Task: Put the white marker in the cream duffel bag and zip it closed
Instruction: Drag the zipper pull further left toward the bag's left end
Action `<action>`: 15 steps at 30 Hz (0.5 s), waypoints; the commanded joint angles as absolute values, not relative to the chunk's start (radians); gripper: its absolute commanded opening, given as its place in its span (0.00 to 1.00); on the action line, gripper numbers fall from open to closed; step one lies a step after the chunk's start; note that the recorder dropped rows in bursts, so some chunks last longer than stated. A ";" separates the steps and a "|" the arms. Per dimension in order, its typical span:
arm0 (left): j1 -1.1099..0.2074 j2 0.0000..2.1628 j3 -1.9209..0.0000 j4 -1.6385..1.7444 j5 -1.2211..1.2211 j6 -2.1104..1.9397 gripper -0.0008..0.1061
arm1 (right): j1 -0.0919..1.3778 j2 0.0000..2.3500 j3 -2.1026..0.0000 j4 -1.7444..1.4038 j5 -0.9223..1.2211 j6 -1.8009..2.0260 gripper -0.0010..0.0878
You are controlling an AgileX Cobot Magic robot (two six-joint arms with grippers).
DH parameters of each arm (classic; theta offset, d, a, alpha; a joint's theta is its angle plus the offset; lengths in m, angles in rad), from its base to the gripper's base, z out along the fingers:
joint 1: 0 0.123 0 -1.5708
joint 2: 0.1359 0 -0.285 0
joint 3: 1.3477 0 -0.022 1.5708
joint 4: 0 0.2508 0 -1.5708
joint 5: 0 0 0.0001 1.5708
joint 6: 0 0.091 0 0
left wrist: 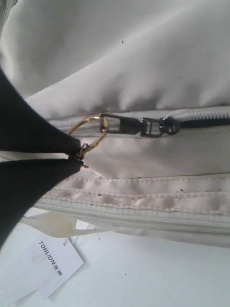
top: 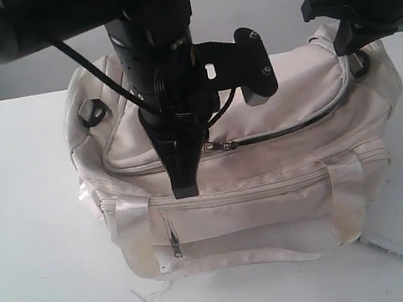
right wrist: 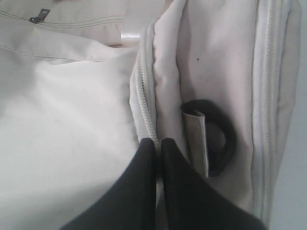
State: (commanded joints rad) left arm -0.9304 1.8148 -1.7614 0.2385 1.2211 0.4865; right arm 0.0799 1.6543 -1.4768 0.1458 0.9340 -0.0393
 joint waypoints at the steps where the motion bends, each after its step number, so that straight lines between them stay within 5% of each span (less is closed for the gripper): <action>1: -0.930 1.815 -1.756 0.240 1.221 0.486 0.01 | 0.080 1.654 -1.477 0.137 0.934 -0.030 0.01; 15: -0.930 1.813 -1.756 0.320 1.221 0.425 0.01 | 0.078 1.654 -1.477 0.120 0.936 -0.021 0.01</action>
